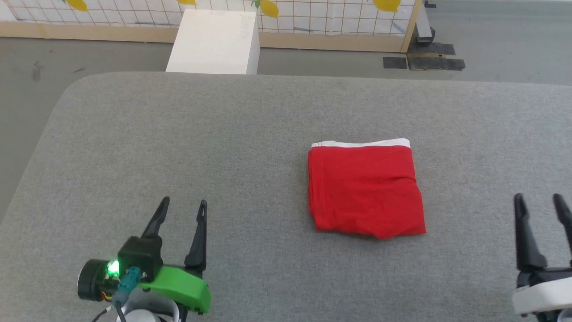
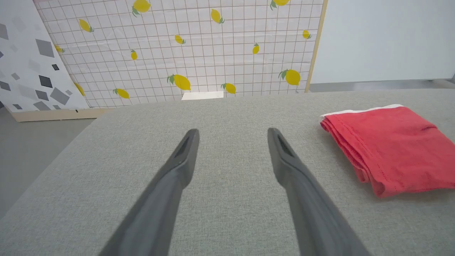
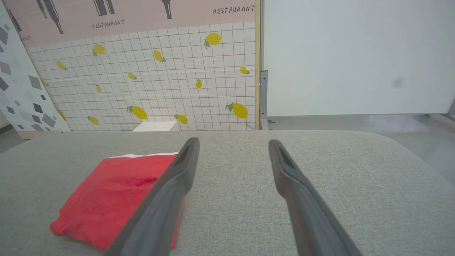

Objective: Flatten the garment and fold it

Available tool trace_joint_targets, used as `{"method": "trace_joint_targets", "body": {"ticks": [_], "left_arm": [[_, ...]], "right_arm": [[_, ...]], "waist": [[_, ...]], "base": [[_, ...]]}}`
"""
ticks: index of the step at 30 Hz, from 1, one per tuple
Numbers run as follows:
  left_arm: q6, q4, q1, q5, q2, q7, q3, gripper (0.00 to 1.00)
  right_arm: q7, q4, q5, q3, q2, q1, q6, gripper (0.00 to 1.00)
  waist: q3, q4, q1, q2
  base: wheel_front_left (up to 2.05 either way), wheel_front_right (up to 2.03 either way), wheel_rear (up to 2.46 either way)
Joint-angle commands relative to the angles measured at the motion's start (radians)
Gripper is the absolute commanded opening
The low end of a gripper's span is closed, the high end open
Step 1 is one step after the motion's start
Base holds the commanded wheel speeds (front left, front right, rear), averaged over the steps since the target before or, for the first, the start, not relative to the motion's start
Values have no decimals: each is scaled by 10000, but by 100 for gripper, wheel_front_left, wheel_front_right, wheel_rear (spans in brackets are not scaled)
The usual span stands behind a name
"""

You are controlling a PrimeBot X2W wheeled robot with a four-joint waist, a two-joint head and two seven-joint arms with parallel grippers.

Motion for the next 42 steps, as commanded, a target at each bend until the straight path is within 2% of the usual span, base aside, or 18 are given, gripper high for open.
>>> {"method": "trace_joint_targets", "body": {"ticks": [1, 5, 17, 19, 22, 28, 33, 37, 42], "left_arm": [[10, 52, 170, 99, 100, -38, -39, 100], [121, 140, 273, 323, 89, -79, -111, 100], [34, 209, 214, 638, 24, -144, -193, 100], [9, 174, 158, 679, 4, -150, -193, 100], [-56, 133, 31, 753, -59, -156, -241, 100], [-182, 75, -260, 887, -225, -161, -390, 100], [-256, 165, -456, 959, -372, -164, -493, 100], [-331, 266, -557, 1012, -456, -169, -556, 100], [-375, 447, -739, 1069, -660, -173, -632, 100]], "right_arm": [[-6, -129, -154, 123, -6, 123, 37, 100], [-61, -248, -240, 387, -79, 193, 37, 100], [99, -318, -201, 403, 199, 218, 37, 100], [261, -312, -59, 346, 240, 190, 37, 100], [942, -258, 175, 452, -22, 18, 37, 100], [3813, -123, 1578, 826, -979, -1066, 37, 100], [6997, 360, 3388, 1044, -1686, -2523, 37, 100], [9330, 1128, 4346, 725, -1628, -3793, 37, 100], [11330, 2357, 4362, -97, -1071, -5057, 37, 100]], "waist": [[5, 0, 0, -1], [7, 7, 0, -1], [106, 127, 0, -1], [205, 174, 0, -1], [381, 291, 0, -1], [953, 717, 0, -1], [1489, 1159, 0, -1], [1825, 1496, 0, -1], [2119, 1948, 0, -1]], "base": [[0, 0, 0], [0, 0, 0], [0, 0, 0], [0, 0, 0], [0, 0, 0], [0, 0, 0], [0, 0, 0], [0, 0, 0], [0, 0, 0]]}}
